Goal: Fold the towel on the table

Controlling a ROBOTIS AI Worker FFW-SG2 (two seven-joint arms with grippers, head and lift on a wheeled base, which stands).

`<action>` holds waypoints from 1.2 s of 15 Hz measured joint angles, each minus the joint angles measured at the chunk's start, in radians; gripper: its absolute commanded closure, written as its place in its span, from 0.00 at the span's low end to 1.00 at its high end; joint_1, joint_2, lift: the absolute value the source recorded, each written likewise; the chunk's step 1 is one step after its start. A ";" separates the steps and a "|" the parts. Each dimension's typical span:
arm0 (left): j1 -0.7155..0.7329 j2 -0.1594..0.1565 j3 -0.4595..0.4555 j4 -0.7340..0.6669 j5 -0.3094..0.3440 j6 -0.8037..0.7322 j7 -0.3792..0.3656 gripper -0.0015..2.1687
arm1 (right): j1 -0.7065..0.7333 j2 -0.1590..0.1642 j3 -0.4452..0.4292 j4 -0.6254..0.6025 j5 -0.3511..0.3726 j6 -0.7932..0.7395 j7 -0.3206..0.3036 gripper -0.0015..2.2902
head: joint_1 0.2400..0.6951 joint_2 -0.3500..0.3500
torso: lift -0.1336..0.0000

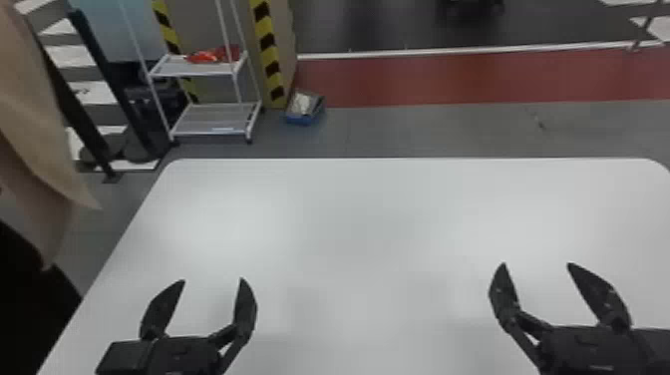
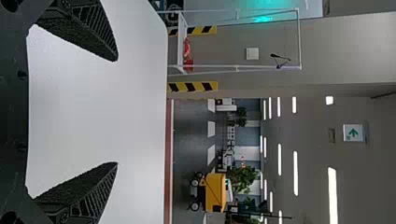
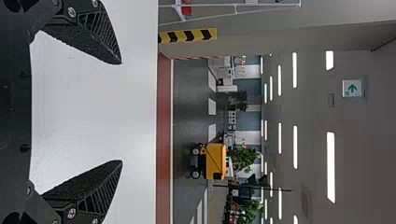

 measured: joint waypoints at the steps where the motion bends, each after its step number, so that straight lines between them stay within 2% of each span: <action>1: 0.000 0.000 0.000 0.000 0.000 0.000 0.000 0.04 | 0.000 0.000 0.000 0.000 0.000 0.000 0.000 0.06 | 1.00 0.67 | 0.11; 18: 0.003 0.000 0.000 0.006 0.000 0.000 -0.002 0.04 | 0.000 -0.001 -0.004 0.003 0.000 0.002 0.000 0.06 | 1.00 0.66 | 0.11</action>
